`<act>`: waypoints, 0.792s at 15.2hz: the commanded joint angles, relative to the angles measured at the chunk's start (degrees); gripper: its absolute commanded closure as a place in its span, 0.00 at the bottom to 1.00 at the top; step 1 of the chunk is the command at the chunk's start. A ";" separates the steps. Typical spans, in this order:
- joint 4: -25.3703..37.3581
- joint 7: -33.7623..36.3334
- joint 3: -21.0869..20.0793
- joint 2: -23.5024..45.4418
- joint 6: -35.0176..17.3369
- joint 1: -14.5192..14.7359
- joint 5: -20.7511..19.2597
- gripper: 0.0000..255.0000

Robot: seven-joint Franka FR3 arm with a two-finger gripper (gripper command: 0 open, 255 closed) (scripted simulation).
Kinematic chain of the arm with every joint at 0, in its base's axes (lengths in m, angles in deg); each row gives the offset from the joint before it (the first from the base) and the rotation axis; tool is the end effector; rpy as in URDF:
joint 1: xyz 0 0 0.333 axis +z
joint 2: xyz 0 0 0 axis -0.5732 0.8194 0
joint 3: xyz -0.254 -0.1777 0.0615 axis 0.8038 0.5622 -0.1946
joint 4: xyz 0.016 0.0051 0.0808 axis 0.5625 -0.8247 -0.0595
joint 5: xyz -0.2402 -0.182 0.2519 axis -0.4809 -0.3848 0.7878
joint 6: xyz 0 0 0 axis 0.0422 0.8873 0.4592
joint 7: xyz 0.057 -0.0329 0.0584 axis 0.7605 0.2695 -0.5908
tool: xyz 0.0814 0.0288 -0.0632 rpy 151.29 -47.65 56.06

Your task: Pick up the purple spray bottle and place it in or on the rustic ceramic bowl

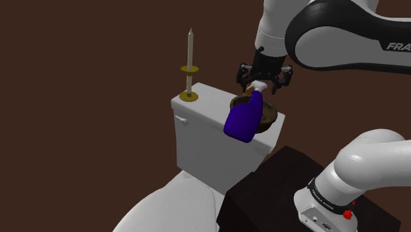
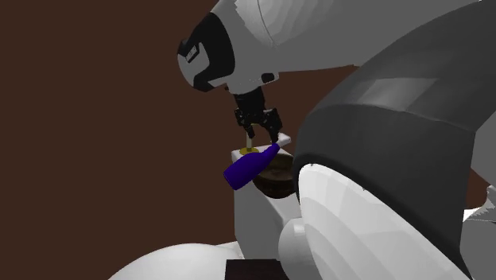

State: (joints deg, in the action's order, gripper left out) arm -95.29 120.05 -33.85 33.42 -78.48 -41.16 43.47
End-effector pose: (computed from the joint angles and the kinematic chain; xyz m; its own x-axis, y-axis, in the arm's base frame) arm 0.3016 0.1791 0.5572 0.6799 -0.6505 0.3385 -0.7138 -0.6928 0.1026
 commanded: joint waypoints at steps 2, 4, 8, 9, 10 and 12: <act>4.13 0.12 -0.11 0.31 3.83 -0.13 -0.06 0.00; 8.04 0.25 -0.28 0.92 7.12 -0.39 -0.19 0.00; 8.04 0.25 -0.28 0.92 7.12 -0.39 -0.20 0.00; 8.04 0.25 -0.28 0.92 7.12 -0.39 -0.20 0.00; 8.04 0.25 -0.28 0.92 7.12 -0.39 -0.20 0.00; 8.04 0.25 -0.28 0.92 7.12 -0.39 -0.20 0.00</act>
